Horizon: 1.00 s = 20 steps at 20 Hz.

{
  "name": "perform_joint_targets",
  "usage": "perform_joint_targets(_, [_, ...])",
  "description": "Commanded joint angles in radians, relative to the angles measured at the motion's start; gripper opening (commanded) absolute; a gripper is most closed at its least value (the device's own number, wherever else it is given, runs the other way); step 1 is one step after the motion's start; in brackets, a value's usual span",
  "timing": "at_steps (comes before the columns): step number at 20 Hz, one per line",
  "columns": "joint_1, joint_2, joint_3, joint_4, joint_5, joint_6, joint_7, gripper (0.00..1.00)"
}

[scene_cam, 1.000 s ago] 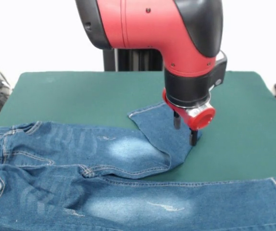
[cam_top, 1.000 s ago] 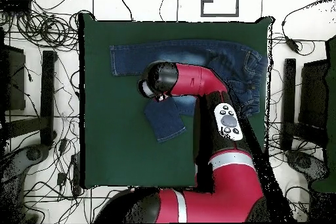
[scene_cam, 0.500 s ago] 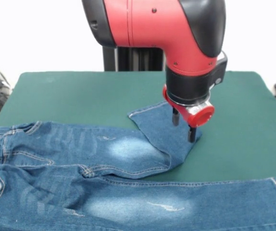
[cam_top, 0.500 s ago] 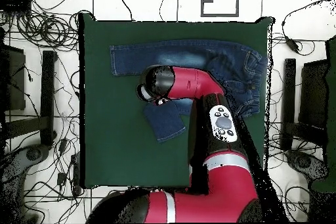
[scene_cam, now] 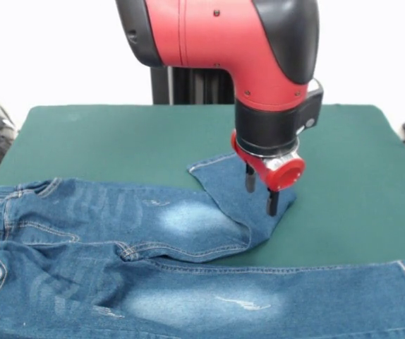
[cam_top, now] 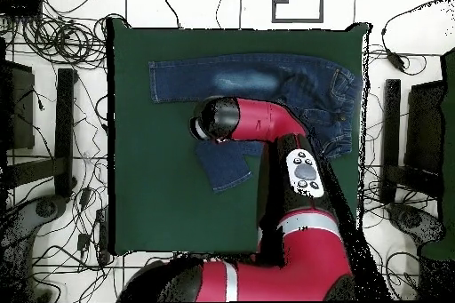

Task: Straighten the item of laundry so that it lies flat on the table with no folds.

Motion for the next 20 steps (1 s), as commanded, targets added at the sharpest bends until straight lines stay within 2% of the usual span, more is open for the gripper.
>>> perform_joint_targets(1, [0.023,0.015,-0.018,0.15,0.074,-0.083,0.196,1.0])
perform_joint_targets(2, [0.03,0.023,-0.025,0.131,0.063,-0.083,0.172,1.0])
perform_joint_targets(4, [0.06,0.023,-0.049,0.129,0.09,-0.08,0.219,1.0])
perform_joint_targets(10, [0.161,0.038,-0.145,0.135,0.228,-0.12,0.429,1.0])
perform_joint_targets(13, [0.172,0.029,-0.149,0.157,0.282,-0.139,0.42,1.0])
perform_joint_targets(14, [0.205,0.041,-0.191,0.141,0.291,-0.141,0.451,1.0])
perform_joint_targets(15, [0.201,0.035,-0.178,0.154,0.314,-0.142,0.439,1.0])
perform_joint_targets(17, [0.236,0.042,-0.219,0.134,0.338,-0.131,0.462,1.0])
perform_joint_targets(18, [0.213,0.032,-0.195,0.146,0.322,-0.125,0.386,1.0])
perform_joint_targets(19, [0.235,0.044,-0.231,0.127,0.293,-0.149,0.369,1.0])
perform_joint_targets(20, [0.192,0.022,-0.174,0.157,0.296,-0.137,0.285,1.0])
